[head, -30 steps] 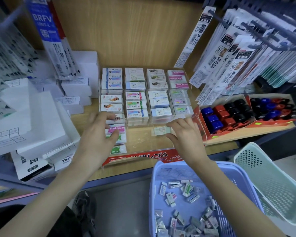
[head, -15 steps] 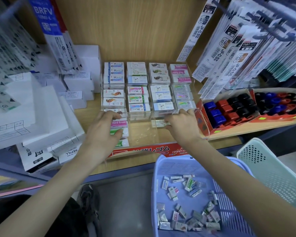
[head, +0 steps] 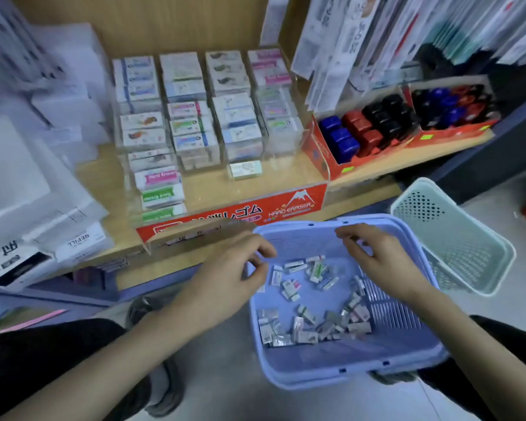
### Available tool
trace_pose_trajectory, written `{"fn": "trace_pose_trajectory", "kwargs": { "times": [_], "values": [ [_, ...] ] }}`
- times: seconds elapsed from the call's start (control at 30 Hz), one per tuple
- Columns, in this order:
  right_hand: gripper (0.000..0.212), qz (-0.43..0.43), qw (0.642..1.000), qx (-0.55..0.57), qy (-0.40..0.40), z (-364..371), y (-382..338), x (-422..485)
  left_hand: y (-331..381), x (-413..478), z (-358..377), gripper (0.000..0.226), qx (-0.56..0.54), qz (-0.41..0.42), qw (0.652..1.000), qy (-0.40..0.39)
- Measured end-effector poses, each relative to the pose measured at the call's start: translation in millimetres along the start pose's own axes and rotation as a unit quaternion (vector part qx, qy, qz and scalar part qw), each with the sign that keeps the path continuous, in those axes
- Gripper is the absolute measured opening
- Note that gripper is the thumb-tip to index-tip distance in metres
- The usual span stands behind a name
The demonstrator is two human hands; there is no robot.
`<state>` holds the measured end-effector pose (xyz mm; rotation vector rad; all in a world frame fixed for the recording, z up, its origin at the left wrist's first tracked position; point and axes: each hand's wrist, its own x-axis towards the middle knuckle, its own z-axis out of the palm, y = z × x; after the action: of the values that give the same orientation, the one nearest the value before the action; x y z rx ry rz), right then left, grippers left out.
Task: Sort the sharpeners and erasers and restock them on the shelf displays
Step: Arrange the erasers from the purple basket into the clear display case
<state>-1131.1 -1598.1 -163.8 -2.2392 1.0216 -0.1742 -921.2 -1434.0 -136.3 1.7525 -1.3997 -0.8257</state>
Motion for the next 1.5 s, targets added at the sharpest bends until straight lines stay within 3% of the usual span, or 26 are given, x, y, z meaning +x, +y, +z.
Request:
{"fn": "trace_pose_trajectory", "kwargs": {
  "times": [0.1, 0.17, 0.27, 0.33, 0.47, 0.57, 0.7, 0.83, 0.93, 1.1, 1.17, 1.3, 1.5],
  "values": [
    [0.029, 0.167, 0.976, 0.027, -0.138, 30, 76, -14, -34, 10, 68, 0.014, -0.016, -0.088, 0.987, -0.132],
    [0.033, 0.257, 0.949, 0.091, -0.157, 55, 115, -18, -60, 29, 107, 0.018, -0.03, -0.16, 0.973, -0.162],
    [0.037, 0.359, 0.914, 0.152, -0.111, 89, 149, -17, -102, 60, 153, 0.024, -0.079, -0.27, 0.952, -0.119],
    [0.041, 0.428, 0.882, 0.185, -0.071, 112, 162, -10, -132, 74, 180, 0.032, -0.035, -0.305, 0.947, -0.095],
    [0.05, 0.535, 0.794, 0.29, 0.007, 156, 184, 8, -174, 95, 221, 0.056, 0.126, -0.259, 0.944, -0.159],
    [0.053, 0.563, 0.755, 0.334, 0.048, 178, 195, 26, -192, 113, 243, 0.07, 0.182, -0.22, 0.944, -0.167],
    [0.026, 0.571, 0.71, 0.381, 0.154, 204, 202, 49, -212, 119, 273, 0.078, 0.199, -0.231, 0.941, -0.144],
    [0.06, 0.61, 0.661, 0.402, 0.172, 219, 201, 62, -215, 118, 288, 0.069, 0.292, -0.246, 0.917, -0.114],
    [0.072, 0.662, 0.62, 0.39, 0.16, 222, 203, 75, -214, 118, 291, 0.056, 0.321, -0.247, 0.908, -0.107],
    [0.058, 0.677, 0.572, 0.438, 0.152, 231, 195, 88, -221, 125, 283, 0.023, 0.169, -0.271, 0.945, -0.072],
    [0.043, 0.642, 0.574, 0.479, 0.17, 239, 189, 87, -225, 130, 278, 0.016, 0.104, -0.292, 0.949, -0.063],
    [0.032, 0.613, 0.548, 0.507, 0.258, 237, 175, 91, -230, 138, 269, 0.007, 0.004, -0.36, 0.927, -0.105],
    [0.015, 0.594, 0.521, 0.574, 0.215, 225, 170, 87, -225, 143, 258, 0.02, -0.031, -0.437, 0.889, -0.131]
  ]
}}
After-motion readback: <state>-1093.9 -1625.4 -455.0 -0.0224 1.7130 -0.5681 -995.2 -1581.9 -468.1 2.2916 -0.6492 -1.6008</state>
